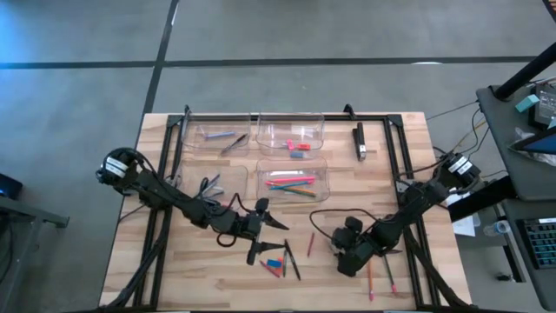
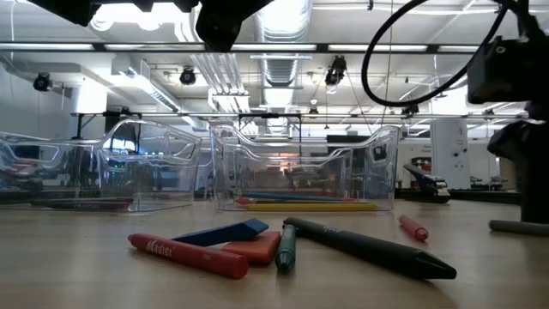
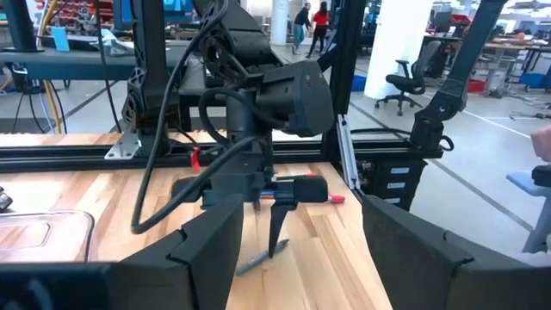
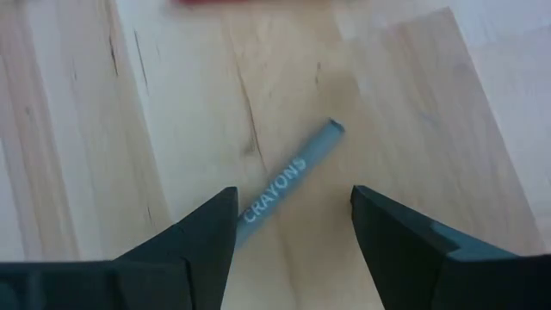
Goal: Sort crayons/erasers/pens/pencils in bins
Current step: Put the gray crayon into the bottom left transparent bin, then put the blue eraser into the top right transparent bin
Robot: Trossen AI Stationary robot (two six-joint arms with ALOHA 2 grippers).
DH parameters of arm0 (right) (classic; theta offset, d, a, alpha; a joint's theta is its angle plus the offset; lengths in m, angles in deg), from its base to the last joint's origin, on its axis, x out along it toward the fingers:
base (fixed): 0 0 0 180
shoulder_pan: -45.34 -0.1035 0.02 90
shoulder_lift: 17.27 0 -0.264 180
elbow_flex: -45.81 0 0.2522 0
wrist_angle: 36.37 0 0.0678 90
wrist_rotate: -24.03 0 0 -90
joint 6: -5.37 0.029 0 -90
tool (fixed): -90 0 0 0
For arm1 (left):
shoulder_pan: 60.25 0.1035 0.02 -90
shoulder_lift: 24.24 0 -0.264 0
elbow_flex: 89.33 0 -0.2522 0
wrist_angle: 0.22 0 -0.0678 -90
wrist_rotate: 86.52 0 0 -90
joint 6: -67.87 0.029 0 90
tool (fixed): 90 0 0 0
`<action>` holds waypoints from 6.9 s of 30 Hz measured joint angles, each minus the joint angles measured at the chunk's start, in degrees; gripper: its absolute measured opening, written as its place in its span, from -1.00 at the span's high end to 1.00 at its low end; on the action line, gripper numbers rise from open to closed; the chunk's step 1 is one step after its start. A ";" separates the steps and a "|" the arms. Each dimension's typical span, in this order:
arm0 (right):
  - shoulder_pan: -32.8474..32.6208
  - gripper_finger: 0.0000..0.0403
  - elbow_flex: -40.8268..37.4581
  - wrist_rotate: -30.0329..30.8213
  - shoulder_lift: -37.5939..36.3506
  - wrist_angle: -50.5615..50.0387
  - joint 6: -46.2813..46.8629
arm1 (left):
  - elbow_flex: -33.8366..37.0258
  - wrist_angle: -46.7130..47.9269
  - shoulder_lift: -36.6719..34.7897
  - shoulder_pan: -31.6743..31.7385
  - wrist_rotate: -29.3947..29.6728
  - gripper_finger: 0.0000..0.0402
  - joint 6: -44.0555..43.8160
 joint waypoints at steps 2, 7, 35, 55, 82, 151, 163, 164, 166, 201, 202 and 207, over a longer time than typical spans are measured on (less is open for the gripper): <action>-0.71 -0.09 0.00 0.06 0.00 -1.01 -0.28 | 0.00 0.00 0.00 0.01 0.12 -0.11 0.00; -2.77 -0.09 -0.11 0.17 0.46 -2.46 -0.25 | -0.02 0.02 0.00 0.01 0.24 -0.11 0.00; -3.85 0.80 -0.19 -1.94 0.63 -3.30 3.13 | -0.02 0.55 0.00 0.06 0.62 -0.11 0.00; -3.83 0.93 -0.43 12.26 -17.18 -0.69 -4.99 | 0.09 -2.22 2.34 0.08 0.65 -0.11 -0.09; 0.12 0.94 -0.28 20.59 -23.32 27.08 -33.90 | -12.67 -11.85 17.69 3.57 1.30 -0.40 -2.86; 1.22 -0.22 0.77 19.06 -23.85 18.01 -32.30 | -16.73 118.48 -17.22 6.24 18.29 0.91 -38.23; 1.17 -0.22 0.77 19.06 -23.85 17.99 -32.30 | -15.05 120.66 -12.91 7.01 13.72 0.45 -35.54; 1.17 -0.22 0.77 19.06 -23.85 17.96 -32.30 | -15.06 120.69 -12.85 7.01 13.68 0.38 -35.53; 1.17 -0.22 0.77 19.06 -23.85 17.86 -32.30 | -15.28 120.83 -12.85 6.98 13.49 0.25 -35.54; 1.17 -0.22 0.75 19.08 -23.82 16.17 -31.90 | -22.05 52.01 18.27 -7.40 7.41 0.11 -13.03; 1.17 -0.22 0.75 19.08 -23.82 16.19 -31.90 | -22.03 52.06 18.61 -7.40 7.15 0.11 -13.26; 1.17 -0.22 0.75 19.08 -23.82 16.13 -31.90 | -21.97 50.00 19.76 -7.44 4.67 0.11 -13.51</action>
